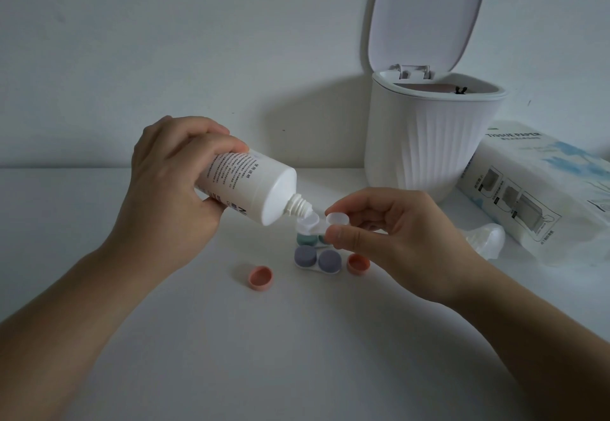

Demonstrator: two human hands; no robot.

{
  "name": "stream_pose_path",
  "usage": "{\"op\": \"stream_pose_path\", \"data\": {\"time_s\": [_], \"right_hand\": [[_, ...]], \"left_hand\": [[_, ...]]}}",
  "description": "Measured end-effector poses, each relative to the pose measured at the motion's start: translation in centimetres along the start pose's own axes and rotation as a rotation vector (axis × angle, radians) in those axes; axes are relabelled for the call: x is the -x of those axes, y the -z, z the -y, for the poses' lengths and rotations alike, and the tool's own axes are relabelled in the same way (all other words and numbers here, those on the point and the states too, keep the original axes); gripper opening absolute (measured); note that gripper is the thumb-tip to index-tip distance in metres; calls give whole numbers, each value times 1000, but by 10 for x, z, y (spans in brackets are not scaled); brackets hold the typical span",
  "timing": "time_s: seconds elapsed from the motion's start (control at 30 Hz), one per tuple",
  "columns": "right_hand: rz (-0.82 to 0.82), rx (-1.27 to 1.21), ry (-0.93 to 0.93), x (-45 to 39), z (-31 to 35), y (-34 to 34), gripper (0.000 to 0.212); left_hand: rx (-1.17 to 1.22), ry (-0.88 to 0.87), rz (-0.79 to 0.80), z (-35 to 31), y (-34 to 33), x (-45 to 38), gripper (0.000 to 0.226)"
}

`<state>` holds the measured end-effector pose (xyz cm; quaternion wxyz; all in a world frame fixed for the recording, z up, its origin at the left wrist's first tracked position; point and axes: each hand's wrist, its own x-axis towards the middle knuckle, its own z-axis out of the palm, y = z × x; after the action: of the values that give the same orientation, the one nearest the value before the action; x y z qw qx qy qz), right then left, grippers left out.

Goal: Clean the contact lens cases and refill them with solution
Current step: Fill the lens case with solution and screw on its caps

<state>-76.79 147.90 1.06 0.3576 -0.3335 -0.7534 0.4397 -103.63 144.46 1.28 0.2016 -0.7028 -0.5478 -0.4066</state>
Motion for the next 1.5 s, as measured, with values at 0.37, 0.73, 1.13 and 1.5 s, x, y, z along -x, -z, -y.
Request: {"op": "stream_pose_path", "data": {"time_s": [0.37,0.73,1.13,1.5], "right_hand": [[-29,-23,12,-1,-1,-1,7],[-1,-73,-2,-1,-2,1,16],[34,30,-7,1,2,-1,9],[19,256,0,29,6,0,17]], "left_hand": [[104,124,15,-6,0,1,67],[235,264,47,-5,-2,4,77],[340,291,60,1,-10,9,80],[364,322,64,1,-9,8,73]]}}
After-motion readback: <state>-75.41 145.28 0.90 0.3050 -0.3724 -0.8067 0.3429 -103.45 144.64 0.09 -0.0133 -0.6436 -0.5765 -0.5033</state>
